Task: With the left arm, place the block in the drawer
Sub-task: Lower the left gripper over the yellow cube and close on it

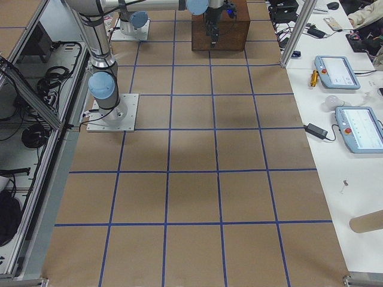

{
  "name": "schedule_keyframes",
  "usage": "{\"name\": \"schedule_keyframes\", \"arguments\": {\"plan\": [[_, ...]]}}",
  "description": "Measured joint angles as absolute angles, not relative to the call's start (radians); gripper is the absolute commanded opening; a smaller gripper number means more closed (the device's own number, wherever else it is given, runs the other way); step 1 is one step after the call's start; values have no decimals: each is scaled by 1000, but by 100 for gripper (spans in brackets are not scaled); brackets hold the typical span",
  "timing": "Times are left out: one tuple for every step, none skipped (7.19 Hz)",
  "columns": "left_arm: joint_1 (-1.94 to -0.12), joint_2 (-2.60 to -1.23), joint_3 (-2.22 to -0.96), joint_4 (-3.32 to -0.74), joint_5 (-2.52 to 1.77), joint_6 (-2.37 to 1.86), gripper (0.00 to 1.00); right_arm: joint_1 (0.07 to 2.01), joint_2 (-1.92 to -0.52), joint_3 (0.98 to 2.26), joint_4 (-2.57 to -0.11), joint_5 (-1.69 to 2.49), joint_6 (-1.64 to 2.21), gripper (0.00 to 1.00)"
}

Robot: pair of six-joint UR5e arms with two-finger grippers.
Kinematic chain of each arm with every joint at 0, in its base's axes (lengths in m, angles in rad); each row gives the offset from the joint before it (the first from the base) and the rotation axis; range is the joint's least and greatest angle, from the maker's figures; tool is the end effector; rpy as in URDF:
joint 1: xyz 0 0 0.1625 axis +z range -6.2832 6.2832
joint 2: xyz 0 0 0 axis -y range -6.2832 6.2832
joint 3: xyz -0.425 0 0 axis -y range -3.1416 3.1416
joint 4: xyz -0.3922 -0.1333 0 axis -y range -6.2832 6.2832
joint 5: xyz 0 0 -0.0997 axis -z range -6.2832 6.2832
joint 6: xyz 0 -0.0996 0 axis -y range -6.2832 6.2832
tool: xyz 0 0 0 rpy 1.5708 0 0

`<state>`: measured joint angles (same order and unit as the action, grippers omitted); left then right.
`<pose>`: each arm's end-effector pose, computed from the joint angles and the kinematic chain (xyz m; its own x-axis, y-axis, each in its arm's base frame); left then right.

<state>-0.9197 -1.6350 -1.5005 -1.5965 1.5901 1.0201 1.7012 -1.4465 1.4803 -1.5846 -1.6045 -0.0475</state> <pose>0.2089 -0.4910 0.4875 -0.9326 0.3608 0.0066 0.3608 0.9323 0.0267 0.1994 -0.5209 0.4695 -0.9836 -0.1776 0.0327 -0.1769 0.9840 0.0216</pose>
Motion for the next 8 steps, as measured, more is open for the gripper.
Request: {"name": "schedule_keyframes", "arguments": {"plan": [[-883, -1656, -1502, -1596, 1591, 1135, 100, 1701, -1447, 1480, -1585, -1605, -47, 100], [-853, -1677, -1507, -1594, 1590, 1253, 100, 1701, -1447, 1480, -1585, -1605, -47, 100], [-825, -1695, -1518, -1584, 1589, 1371, 100, 1701, -1447, 1480, -1585, -1605, -47, 100], [-801, -1715, -1537, -1548, 1590, 1499, 100, 1701, -1446, 1480, -1585, -1605, -47, 100], [-782, -1739, -1559, -1493, 1590, 1631, 100, 1701, -1447, 1480, -1585, -1605, -46, 100], [-768, -1768, -1584, -1427, 1590, 1757, 100, 1701, -1446, 1480, -1585, -1605, -46, 100], [-761, -1801, -1615, -1344, 1590, 1866, 100, 1701, -1447, 1480, -1585, -1605, -46, 100], [-759, -1834, -1650, -1251, 1590, 1978, 100, 1701, -1447, 1480, -1585, -1605, -47, 100]]}}
